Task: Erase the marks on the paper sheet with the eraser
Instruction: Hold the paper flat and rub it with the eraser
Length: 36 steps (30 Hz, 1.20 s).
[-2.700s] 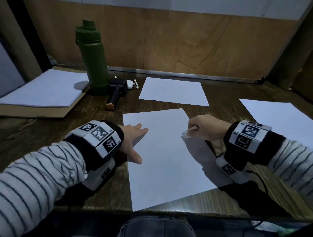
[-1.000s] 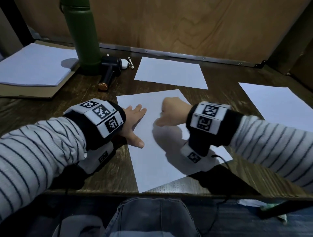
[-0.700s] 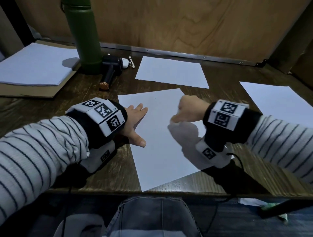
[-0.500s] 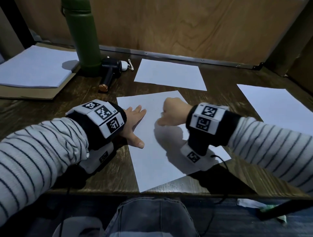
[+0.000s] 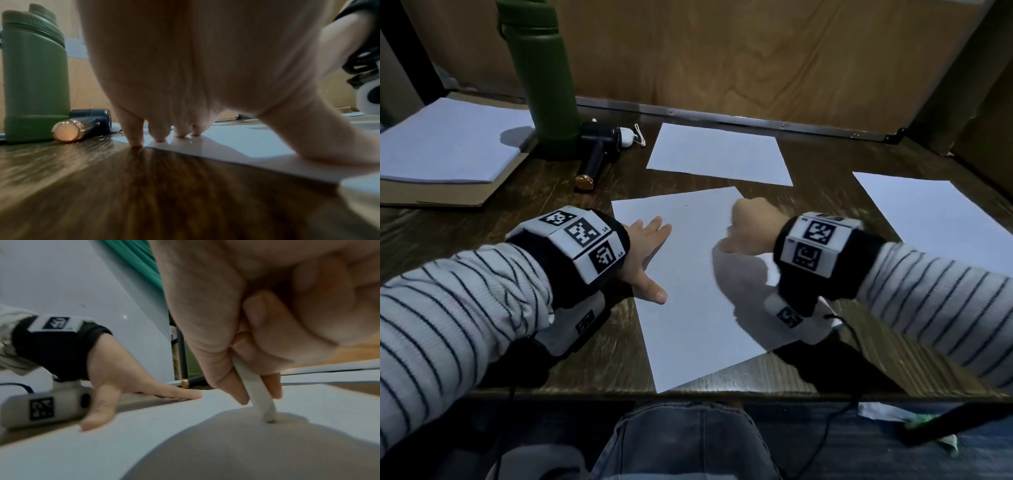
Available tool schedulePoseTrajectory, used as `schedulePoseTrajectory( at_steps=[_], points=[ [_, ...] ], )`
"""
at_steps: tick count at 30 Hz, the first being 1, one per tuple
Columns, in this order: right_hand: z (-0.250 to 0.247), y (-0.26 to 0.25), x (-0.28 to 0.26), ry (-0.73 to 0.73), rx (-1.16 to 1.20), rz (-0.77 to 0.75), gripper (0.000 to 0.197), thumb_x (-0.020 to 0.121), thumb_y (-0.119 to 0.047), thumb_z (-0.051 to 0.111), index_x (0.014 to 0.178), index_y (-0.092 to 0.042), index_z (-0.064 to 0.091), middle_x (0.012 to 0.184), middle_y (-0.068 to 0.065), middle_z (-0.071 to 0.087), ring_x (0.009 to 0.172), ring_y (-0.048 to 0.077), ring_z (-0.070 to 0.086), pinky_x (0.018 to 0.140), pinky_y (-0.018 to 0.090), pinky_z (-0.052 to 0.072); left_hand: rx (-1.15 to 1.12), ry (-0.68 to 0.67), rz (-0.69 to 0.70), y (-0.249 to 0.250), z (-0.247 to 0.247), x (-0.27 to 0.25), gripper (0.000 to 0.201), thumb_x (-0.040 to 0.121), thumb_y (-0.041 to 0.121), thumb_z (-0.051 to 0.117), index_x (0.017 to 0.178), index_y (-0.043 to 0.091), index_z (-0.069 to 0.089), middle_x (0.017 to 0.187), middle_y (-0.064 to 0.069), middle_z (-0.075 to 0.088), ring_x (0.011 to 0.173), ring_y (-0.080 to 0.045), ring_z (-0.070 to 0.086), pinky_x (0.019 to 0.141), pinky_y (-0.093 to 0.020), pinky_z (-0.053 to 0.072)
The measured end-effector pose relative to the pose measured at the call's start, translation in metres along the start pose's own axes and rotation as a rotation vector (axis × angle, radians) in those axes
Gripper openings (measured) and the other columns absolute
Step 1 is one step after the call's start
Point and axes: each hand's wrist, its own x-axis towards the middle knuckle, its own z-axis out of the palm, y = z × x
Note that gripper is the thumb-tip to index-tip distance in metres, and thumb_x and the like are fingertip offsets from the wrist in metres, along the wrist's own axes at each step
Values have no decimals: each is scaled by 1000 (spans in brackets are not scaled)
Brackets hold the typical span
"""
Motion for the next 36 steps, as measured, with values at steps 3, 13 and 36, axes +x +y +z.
schedulePoseTrajectory(
  at_steps=[3,13,36],
  points=[
    [12,-37,-2,-56,70,-147,42,84,-23,62,55,-14,34,57,0,39,61,19,44,45,22,27,-12,23,24,-2,2,2,120,73,64,61,148,14,-19,157,-6,-20,147,-27,-6,117,-48,10],
    [-4,21,2,-57,-17,84,37,79,-23,67,55,-8,42,57,3,44,53,18,45,43,25,31,-22,11,20,-2,2,3,118,75,63,60,147,14,-20,157,-5,-22,147,-27,-9,116,-46,9],
    [-5,28,-1,-28,31,115,34,79,-18,63,53,-7,44,54,4,46,53,20,47,45,24,33,-53,57,56,-5,7,5,122,72,65,62,148,13,-17,157,-5,-20,147,-26,-9,117,-48,8]
  ],
)
